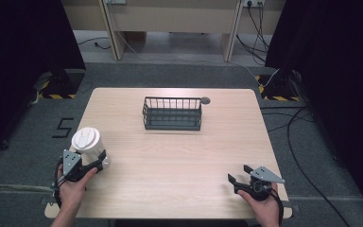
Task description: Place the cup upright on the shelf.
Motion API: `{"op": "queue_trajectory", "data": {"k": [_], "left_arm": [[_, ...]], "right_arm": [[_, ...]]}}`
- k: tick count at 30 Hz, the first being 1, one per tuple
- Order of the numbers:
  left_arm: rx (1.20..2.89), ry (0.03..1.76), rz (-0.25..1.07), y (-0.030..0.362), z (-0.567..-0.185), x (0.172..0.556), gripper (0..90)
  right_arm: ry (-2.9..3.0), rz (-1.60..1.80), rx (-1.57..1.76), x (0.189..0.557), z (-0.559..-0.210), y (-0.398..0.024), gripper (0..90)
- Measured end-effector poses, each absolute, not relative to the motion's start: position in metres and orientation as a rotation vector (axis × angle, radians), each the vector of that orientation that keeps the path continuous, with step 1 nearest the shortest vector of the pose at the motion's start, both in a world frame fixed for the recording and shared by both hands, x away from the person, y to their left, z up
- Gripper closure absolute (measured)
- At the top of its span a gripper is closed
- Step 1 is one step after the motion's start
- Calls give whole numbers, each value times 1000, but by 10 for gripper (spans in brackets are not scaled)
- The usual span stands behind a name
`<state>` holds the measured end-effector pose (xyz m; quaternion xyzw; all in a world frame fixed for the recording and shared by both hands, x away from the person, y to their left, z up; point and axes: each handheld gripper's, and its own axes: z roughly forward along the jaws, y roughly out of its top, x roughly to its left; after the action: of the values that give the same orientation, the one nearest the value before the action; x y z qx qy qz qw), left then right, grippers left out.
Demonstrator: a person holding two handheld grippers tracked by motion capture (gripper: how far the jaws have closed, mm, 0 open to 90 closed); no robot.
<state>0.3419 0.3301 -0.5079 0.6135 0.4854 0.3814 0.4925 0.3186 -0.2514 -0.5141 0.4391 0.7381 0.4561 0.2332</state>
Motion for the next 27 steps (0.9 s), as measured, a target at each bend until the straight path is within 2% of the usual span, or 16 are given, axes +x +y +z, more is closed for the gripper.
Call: {"op": "queue_trajectory", "data": {"k": [27], "left_arm": [[1556, 1082, 920, 301, -478, 353, 174]], "right_arm": [[2031, 1254, 1211, 319, -514, -251, 239]]}}
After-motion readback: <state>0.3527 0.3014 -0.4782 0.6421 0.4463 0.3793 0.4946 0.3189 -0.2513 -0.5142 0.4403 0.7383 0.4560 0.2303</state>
